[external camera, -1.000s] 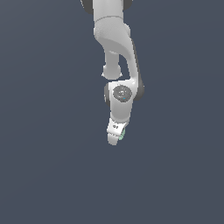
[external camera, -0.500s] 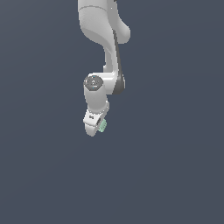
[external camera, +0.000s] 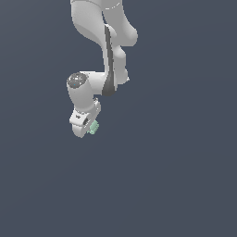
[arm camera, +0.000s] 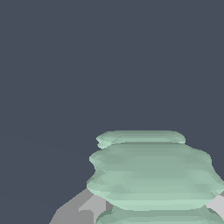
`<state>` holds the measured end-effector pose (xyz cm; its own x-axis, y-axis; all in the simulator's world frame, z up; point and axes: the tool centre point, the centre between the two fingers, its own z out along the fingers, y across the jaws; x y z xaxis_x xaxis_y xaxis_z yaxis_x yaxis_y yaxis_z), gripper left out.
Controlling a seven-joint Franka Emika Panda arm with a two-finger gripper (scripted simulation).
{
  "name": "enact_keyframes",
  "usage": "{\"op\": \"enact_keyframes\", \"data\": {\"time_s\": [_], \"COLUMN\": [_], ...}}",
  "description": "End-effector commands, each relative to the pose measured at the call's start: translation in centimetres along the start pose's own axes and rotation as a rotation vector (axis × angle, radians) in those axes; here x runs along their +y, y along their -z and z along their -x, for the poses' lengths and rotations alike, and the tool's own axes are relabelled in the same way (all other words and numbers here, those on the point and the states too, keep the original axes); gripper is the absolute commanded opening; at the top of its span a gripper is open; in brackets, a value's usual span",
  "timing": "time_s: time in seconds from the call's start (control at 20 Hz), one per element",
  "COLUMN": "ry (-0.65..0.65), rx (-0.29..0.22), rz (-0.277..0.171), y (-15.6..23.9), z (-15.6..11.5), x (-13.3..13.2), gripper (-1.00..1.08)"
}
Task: Pick up the object and move it to a goal position.
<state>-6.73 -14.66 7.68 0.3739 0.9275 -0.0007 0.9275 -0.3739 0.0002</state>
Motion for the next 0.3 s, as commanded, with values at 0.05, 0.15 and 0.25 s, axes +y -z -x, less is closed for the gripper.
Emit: {"op": "enact_keyframes", "data": {"time_s": [0.05, 0.15, 0.25], "ry": [0.002, 0.002, 0.002], "rx": [0.001, 0.001, 0.001], "rz": [0.000, 0.000, 0.000], "y": [0.22, 0.28, 0.29], "z": [1.36, 1.74, 1.87], "x": [0.12, 0.18, 0.21], "gripper": [-1.00, -1.00, -1.00]}}
